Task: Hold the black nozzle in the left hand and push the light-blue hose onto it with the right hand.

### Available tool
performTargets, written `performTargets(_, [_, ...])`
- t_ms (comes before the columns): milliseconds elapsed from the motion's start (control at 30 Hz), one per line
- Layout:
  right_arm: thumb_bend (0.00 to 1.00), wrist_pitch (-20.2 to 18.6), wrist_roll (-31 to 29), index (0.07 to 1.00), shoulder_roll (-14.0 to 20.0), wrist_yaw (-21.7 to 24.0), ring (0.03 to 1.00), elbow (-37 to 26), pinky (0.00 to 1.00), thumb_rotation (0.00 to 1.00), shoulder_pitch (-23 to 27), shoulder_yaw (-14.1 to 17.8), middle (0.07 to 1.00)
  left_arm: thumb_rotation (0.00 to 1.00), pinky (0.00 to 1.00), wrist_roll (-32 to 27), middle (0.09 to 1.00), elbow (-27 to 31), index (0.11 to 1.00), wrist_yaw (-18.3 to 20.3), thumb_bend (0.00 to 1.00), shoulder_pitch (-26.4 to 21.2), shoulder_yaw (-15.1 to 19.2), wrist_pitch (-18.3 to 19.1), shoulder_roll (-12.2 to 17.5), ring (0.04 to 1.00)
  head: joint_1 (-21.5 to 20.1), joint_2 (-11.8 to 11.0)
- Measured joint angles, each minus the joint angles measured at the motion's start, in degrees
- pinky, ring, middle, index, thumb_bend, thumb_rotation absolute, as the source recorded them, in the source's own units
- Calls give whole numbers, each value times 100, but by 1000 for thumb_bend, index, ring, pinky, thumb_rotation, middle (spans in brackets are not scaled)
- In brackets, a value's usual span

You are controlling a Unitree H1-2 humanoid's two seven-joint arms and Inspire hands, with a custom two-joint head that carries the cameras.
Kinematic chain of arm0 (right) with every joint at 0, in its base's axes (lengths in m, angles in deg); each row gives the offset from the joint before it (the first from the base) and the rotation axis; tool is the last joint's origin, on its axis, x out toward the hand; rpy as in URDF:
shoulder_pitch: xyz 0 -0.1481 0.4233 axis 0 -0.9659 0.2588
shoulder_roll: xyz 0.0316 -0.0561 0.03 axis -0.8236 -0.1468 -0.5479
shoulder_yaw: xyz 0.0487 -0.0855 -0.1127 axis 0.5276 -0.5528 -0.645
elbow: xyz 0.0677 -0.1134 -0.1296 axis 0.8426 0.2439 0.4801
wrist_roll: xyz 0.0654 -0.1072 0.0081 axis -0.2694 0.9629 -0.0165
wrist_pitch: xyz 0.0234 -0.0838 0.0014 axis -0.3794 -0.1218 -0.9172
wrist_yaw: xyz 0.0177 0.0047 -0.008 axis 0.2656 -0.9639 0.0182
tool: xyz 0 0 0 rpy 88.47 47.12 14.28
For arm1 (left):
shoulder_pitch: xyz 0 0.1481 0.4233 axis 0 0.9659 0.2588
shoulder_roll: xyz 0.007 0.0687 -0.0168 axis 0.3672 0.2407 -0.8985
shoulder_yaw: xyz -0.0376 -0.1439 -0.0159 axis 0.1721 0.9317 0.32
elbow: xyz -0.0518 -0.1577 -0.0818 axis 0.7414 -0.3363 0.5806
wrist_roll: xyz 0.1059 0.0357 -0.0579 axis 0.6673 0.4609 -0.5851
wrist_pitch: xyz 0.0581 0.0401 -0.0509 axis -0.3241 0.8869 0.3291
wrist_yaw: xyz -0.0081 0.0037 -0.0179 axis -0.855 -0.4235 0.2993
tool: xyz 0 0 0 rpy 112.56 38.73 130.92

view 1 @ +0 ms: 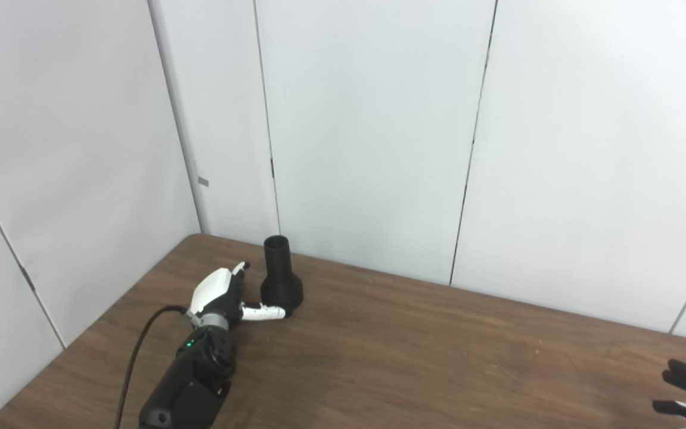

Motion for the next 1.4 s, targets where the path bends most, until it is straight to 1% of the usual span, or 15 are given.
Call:
performTargets(100, [740, 0, 5, 854, -1, 0, 707, -3, 505, 0, 0, 1, 846, 376, 1000, -105, 921, -1, 904, 24, 1000, 0, -44, -47, 56, 998, -18, 17])
performTargets(200, [738, 0, 13, 855, -3, -1, 709, -22, 508, 0, 0, 1, 847, 371, 1000, -156, 922, -52, 905, 57, 1000, -6, -101, -208, 106, 999, -35, 26])
performTargets(400, [737, -4, 19, 855, -11, -1, 707, -91, 507, 0, -1, 5, 844, 372, 1000, -195, 922, -224, 906, 91, 1000, -102, -176, -391, 161, 1000, -79, 44])
performTargets(867, [730, -86, 29, 857, -12, -1, 710, -200, 513, 0, -14, 13, 845, 337, 1000, -276, 902, -452, 892, 114, 979, -301, -421, -459, 204, 993, -123, 114])
performTargets(1000, [730, -100, 29, 857, -12, -1, 710, -213, 514, 0, -30, 14, 845, 317, 1000, -303, 886, -501, 881, 120, 966, -344, -450, -467, 210, 983, -149, 141])
performTargets(1133, [726, -119, 23, 859, -12, -1, 713, -214, 520, 0, -40, 25, 846, 303, 1000, -318, 868, -643, 869, 106, 956, -414, -457, -558, 210, 969, -167, 158])
performTargets(1233, [724, -173, 8, 860, -12, -1, 715, -221, 521, 0, -62, 38, 846, 290, 942, -348, 829, -670, 854, 91, 946, -426, -453, -605, 210, 912, -185, 185])
performTargets(1267, [723, -188, 6, 861, -12, -1, 715, -225, 521, 0, -71, 41, 847, 275, 892, -361, 811, -674, 845, 83, 938, -426, -447, -631, 210, 883, -185, 185])
performTargets(1367, [722, -215, 5, 862, -11, -1, 714, -242, 522, 0, -90, 42, 846, 245, 816, -392, 780, -672, 827, 2, 927, -426, -397, -696, 210, 828, -176, 211])
performTargets(1400, [722, -227, 6, 862, -11, -1, 713, -252, 523, 0, -91, 42, 846, 235, 757, -420, 764, -671, 818, -14, 929, -424, -371, -767, 210, 789, -176, 220])
